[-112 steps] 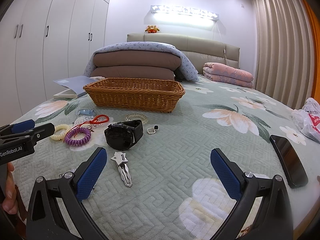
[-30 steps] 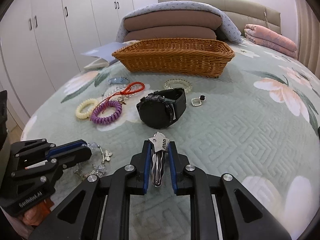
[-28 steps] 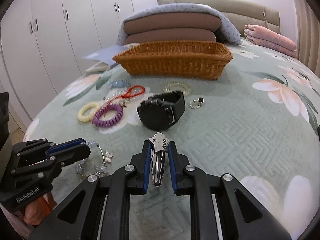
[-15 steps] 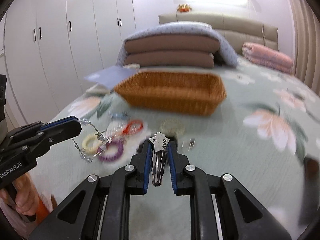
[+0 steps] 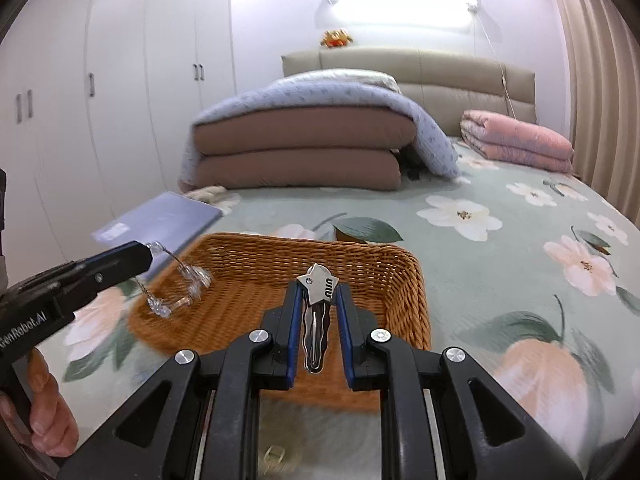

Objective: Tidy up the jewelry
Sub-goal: 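Carry both items into the wicker basket and open both grippers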

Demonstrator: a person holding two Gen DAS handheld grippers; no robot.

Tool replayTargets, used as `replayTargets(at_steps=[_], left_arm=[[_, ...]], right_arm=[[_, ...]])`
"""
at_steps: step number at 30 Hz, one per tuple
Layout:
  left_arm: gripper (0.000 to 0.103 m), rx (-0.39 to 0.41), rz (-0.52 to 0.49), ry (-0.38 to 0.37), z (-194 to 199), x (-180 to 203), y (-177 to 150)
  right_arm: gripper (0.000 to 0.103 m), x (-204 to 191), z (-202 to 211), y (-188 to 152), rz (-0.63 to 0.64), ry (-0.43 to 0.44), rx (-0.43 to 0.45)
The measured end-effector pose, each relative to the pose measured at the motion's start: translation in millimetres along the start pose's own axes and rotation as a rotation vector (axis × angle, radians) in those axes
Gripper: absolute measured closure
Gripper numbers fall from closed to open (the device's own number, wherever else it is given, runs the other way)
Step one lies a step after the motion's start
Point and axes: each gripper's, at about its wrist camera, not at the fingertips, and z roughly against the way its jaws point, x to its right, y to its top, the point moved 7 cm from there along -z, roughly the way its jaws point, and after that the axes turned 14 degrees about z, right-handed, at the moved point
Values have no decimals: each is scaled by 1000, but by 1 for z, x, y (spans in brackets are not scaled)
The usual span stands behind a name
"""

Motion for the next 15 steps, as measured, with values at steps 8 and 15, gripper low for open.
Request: replayTargets(at_steps=[8,15], left_arm=[[94,-127,37,45,-73,-32,-12],[91,-144,20,80,-75,-35,-21]], right_arm=[[83,6,-66,-31,-22,39,-142],[79,5,-68,-43,-61,89,-165]])
